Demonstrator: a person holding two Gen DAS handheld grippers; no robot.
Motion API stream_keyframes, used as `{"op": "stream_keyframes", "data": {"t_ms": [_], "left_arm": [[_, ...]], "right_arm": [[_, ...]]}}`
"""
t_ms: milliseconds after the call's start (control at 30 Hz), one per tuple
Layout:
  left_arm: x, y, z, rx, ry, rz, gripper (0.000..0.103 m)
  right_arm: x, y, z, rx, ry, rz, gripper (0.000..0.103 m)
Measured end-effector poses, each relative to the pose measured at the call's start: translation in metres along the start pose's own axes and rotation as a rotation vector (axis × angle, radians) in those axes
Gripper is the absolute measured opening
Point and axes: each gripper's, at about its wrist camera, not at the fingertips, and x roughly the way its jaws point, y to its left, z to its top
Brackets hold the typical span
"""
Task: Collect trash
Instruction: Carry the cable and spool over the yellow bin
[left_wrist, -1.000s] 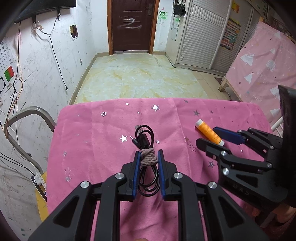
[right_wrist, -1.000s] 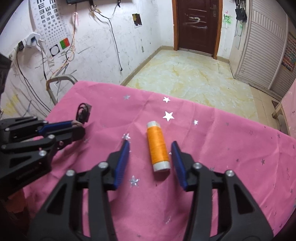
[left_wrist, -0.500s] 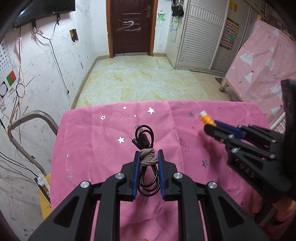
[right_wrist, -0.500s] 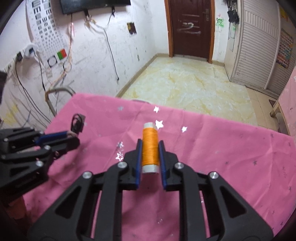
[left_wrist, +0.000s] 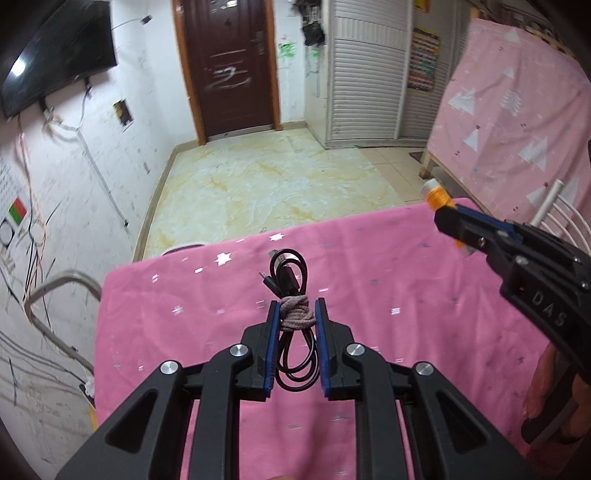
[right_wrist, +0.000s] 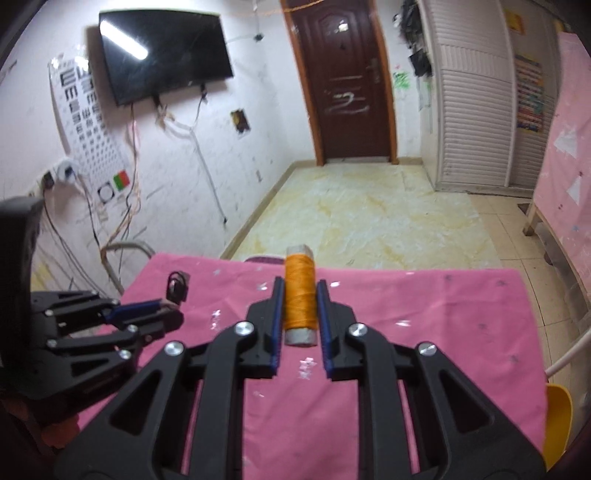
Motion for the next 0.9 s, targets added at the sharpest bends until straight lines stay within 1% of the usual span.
{"op": "stream_keyframes", "data": {"t_ms": [200, 333, 600, 667, 900], "left_arm": [[-0.003, -0.056, 0.009, 0.083, -0.005, -0.021, 0.010], [-0.005, -0.094, 0.012, 0.134, -0.005, -0.034, 0.010], [-0.002, -0.162, 0.014, 0.240, 0.007, -0.062, 0.010], [-0.001, -0.172, 0.016, 0.263, 0.009, -0.069, 0.010], [0.004, -0.232, 0.015, 0.351, 0.020, -0.107, 0.010]], "right_arm": [[-0.044, -0.050, -0.005, 0.076, -0.084, -0.052, 0.016], [-0.067, -0.079, -0.011, 0.118, -0.119, -0.082, 0.016], [-0.103, -0.130, -0.033, 0.198, -0.163, -0.141, 0.016], [-0.111, -0.144, -0.040, 0.219, -0.167, -0.160, 0.016], [-0.139, -0.193, -0.066, 0.297, -0.176, -0.230, 0.016]]}}
